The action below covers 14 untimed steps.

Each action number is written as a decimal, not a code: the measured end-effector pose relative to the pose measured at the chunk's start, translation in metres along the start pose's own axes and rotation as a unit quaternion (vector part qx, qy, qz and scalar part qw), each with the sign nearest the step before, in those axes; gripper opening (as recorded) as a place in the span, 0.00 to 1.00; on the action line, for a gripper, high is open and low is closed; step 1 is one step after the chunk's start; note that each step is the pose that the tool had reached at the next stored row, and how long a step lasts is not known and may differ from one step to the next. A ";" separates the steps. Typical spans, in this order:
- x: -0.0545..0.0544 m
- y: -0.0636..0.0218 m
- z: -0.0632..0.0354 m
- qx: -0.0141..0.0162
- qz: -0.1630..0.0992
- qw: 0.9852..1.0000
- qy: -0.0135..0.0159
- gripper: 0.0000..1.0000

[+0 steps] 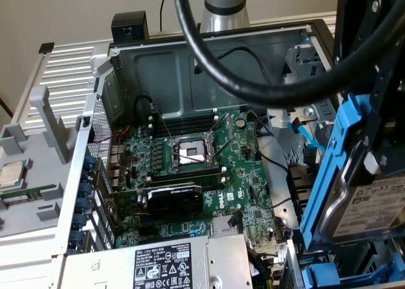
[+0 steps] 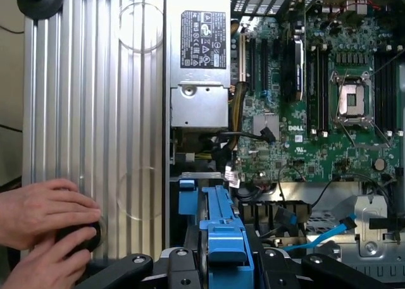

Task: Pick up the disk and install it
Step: 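Insert the disk into the insertion slot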

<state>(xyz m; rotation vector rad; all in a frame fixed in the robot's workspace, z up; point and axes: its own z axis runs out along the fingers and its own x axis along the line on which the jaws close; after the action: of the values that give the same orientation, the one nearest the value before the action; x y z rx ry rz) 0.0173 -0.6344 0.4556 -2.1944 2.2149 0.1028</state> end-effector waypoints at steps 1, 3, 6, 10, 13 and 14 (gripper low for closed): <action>0.000 0.0000 0.0001 0.000 0.000 1.000 0.000 0.37; 0.000 0.0000 0.0001 0.000 0.000 1.000 0.000 0.37; 0.000 0.0000 0.0001 0.000 0.000 1.000 0.000 0.37; 0.000 0.0007 0.0013 0.000 0.000 1.000 0.000 0.37; 0.000 0.0024 0.0023 0.000 0.000 1.000 0.000 0.37; 0.000 0.0024 0.0023 0.000 0.000 1.000 0.000 0.37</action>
<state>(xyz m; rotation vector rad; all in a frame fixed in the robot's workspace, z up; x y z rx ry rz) 0.0148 -0.6344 0.4534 -2.1944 2.2147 0.1028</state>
